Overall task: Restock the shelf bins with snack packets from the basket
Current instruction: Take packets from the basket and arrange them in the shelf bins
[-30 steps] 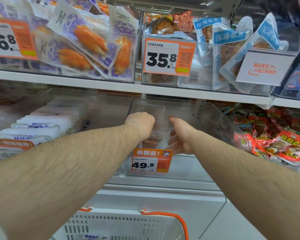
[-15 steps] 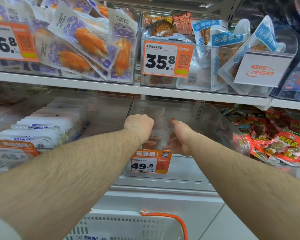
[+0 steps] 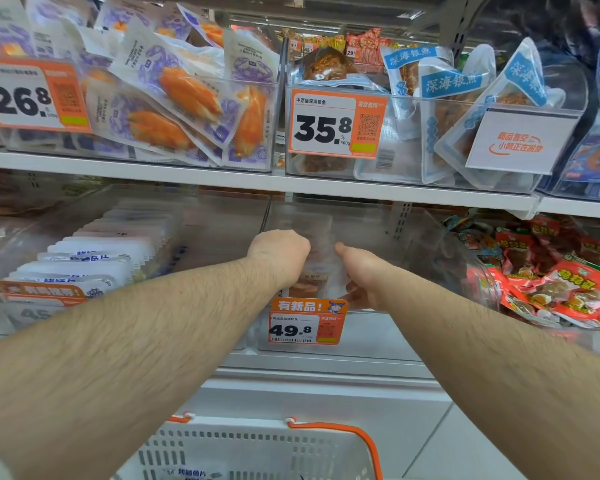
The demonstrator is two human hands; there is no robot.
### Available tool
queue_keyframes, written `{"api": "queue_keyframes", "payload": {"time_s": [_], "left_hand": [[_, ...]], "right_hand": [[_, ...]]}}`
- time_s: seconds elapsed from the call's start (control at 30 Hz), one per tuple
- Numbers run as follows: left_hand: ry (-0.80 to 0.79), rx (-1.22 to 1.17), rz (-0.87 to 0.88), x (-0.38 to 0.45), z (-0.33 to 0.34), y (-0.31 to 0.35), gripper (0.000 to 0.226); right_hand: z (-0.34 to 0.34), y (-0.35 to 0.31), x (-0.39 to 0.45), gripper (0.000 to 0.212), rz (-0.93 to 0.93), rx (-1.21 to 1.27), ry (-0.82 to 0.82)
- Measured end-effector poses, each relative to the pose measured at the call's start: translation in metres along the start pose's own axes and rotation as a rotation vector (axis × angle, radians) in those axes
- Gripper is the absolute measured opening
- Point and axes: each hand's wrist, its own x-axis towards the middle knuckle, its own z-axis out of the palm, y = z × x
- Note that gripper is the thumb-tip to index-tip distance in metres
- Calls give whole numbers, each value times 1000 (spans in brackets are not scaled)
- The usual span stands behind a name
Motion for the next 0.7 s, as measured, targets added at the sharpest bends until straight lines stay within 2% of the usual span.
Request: {"api": "queue_keyframes", "payload": {"time_s": [0.1,0.17,0.3,0.4,0.47,0.53,0.6,0.7], "left_hand": [[59,-41,37,-6,-4,-6,28],[124,-108,62,-14,-10,-10,25],[218,-163,97,-40,-24,-13,38],[236,-237,83,-67,-32,-16,35],[228,-310,51,-93,-32,-20,31],[179,-400,21,-125,-24,-26,35],[80,-461,-6,-158,-3,-32,39],[-139,-463,-12,-194,39,-36,40]], "right_hand": [[-1,0,1,61,-22,-39,38],[-2,0,-2,62,-89,-163,144],[6,3,-16,49,-422,-387,393],[18,5,-37,34,-683,-375,480],[29,12,-57,17,-888,-330,541],[43,29,-77,10,-1061,-281,554],[62,56,-86,17,-1174,-289,497],[90,99,-84,23,-1142,-350,290]]}}
